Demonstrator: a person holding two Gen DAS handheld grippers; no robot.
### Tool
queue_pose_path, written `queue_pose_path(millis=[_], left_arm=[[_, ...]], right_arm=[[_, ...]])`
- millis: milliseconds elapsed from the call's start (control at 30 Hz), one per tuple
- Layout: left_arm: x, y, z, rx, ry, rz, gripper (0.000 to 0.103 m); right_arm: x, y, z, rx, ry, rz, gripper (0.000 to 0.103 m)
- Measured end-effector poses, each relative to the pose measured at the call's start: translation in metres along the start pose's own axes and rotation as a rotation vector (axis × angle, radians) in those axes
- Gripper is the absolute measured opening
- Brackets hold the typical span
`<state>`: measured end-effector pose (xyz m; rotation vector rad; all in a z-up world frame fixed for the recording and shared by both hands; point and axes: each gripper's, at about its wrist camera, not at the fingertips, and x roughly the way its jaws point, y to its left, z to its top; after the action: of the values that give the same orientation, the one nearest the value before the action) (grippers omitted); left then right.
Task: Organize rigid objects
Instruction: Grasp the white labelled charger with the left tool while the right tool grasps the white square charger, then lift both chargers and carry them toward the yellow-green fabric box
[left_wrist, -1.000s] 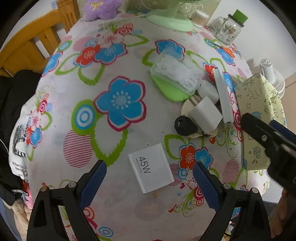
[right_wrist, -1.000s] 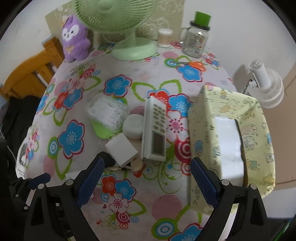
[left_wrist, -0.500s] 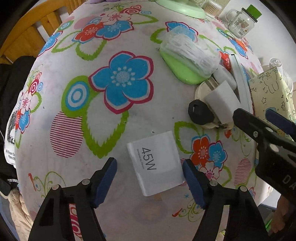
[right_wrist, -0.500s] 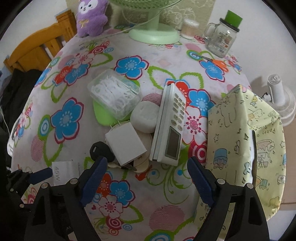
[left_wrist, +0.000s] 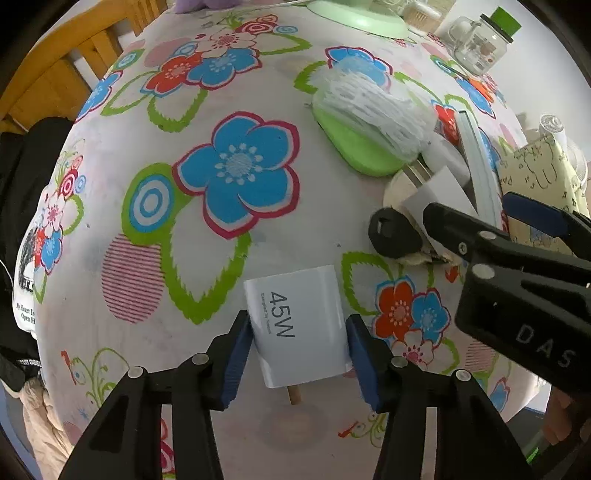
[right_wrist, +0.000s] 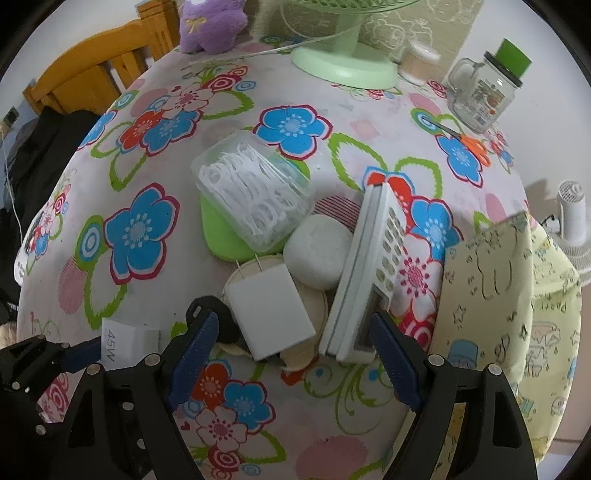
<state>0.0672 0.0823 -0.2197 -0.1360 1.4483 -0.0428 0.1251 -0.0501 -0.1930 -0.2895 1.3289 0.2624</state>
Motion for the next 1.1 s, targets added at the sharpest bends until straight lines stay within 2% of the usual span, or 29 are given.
queue_pose_path(millis=[400,867,933,1100], left_arm=[[0.001,0.013,0.027,-0.001,-0.003,0.017,0.052],[0.002,0.017,0.037,0.016,0.002,0.006,0.052],[0.003,0.017,0.036,0.019,0.005,0.005,0.051],[0.0,0.019,0.036,0.026,0.002,0.001,0.051]], right_arm=[[0.008,-0.002,0.014,-0.017,0.012,-0.014,0.08],[0.003,0.0,0.021,0.002,0.017,-0.02,0.072],[0.002,0.001,0.023,0.005,0.015,-0.006,0.068],[0.006,0.004,0.026,0.016,0.036,0.027,0.068]])
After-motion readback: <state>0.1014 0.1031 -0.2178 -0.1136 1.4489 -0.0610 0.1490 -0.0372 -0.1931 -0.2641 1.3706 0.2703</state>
